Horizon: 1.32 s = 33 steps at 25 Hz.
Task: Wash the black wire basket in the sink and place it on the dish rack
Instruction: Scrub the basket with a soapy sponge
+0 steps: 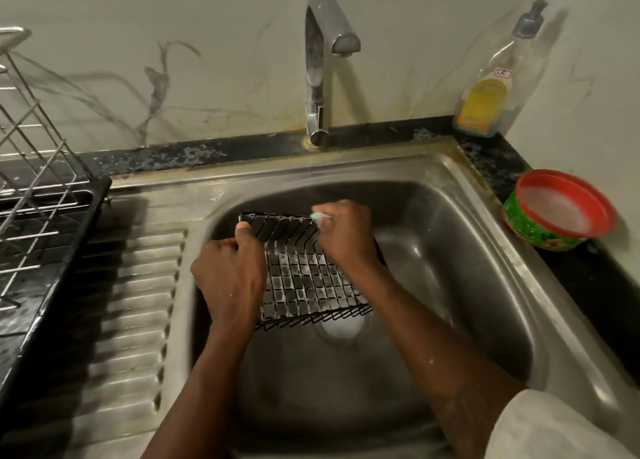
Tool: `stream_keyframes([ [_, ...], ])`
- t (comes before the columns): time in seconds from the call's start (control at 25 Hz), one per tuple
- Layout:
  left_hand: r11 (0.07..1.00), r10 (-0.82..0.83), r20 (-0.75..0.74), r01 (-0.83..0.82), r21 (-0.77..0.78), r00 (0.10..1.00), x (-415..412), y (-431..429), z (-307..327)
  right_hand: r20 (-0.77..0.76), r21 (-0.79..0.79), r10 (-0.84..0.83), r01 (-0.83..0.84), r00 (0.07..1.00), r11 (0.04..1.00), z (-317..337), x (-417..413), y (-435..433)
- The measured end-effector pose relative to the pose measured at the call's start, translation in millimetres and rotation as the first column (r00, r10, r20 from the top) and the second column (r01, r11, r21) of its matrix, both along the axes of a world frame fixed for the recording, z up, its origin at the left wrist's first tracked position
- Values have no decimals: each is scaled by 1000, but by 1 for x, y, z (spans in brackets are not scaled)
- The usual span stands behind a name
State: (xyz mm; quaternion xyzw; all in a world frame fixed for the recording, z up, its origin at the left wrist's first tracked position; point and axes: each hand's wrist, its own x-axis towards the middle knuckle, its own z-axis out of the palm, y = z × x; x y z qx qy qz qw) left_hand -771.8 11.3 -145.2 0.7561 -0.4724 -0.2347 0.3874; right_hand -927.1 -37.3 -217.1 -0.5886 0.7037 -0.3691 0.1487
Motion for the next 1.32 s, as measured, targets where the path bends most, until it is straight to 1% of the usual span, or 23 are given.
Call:
stream_keyframes([
  [0.08, 1000, 6, 2, -6, 0, 1000, 2, -2, -1, 3, -76, 98, -98, 995, 992, 7, 28, -1],
  [0.16, 1000, 9, 4, -9, 8, 1000, 4, -3, -2, -18, -93, 113, -115, 993, 989, 3, 23, -3],
  [0.2, 1000, 8, 6, -8, 16, 1000, 4, -4, -3, -45, -68, 102, -104, 994, 992, -1, 10, -4],
  [0.28, 1000, -6, 19, 6, 25, 1000, 4, -5, -4, -118, 6, 31, -31, 993, 1000, -12, -22, -4],
  [0.4, 1000, -18, 64, 17, 9, 998, 2, -4, -5, -260, 141, -156, 197, 953, 970, -20, -56, -3],
  [0.44, 1000, -17, 65, 16, 14, 998, 2, -4, -6, -283, 159, -204, 255, 937, 954, -21, -61, -4],
  [0.52, 1000, -4, 51, 2, 23, 999, 3, -6, -8, -253, 162, -234, 280, 939, 946, -22, -58, -3],
  [0.56, 1000, -4, 43, 3, 22, 999, 4, -7, -9, -195, 150, -234, 265, 953, 953, -19, -49, -1],
  [0.64, 1000, -18, 46, 18, 0, 999, 3, -6, -10, 29, 94, -181, 178, 983, 980, -11, -21, 2],
  [0.68, 1000, -26, 61, 26, -3, 998, 3, -7, -11, 126, 39, -103, 99, 987, 994, -7, -3, 3],
  [0.72, 999, -35, 64, 35, 4, 997, 3, -7, -12, 169, -35, 7, -1, 986, 999, -3, 14, 3],
  [0.76, 999, -41, 52, 41, 15, 998, 4, -8, -14, 153, -131, 116, -96, 981, 987, 0, 27, 2],
  [0.8, 999, -45, 30, 44, 30, 999, 5, -10, -17, 105, -219, 196, -170, 975, 961, 1, 36, -1],
  [0.88, 998, -36, 2, 36, 45, 999, 5, -12, -19, 0, -336, 254, -239, 967, 911, -3, 39, -8],
  [1.0, 995, -60, -36, 62, 80, 998, 6, -15, -20, -125, -443, 308, -331, 943, 833, -13, 42, -6],
  [1.08, 995, -77, -18, 78, 58, 997, 5, -13, -19, -182, -438, 383, -424, 906, 793, -17, 46, -3],
  [1.16, 996, -84, 8, 84, 32, 996, 3, -13, -20, -239, -340, 447, -505, 862, 793, -22, 46, -2],
  [1.2, 995, -97, 24, 97, 16, 995, 2, -13, -20, -228, -267, 470, -518, 853, 812, -24, 46, -1],
  [1.32, 990, -135, 53, 136, -17, 989, -2, -12, -18, -128, -74, 493, -504, 860, 860, -27, 44, 6],
])
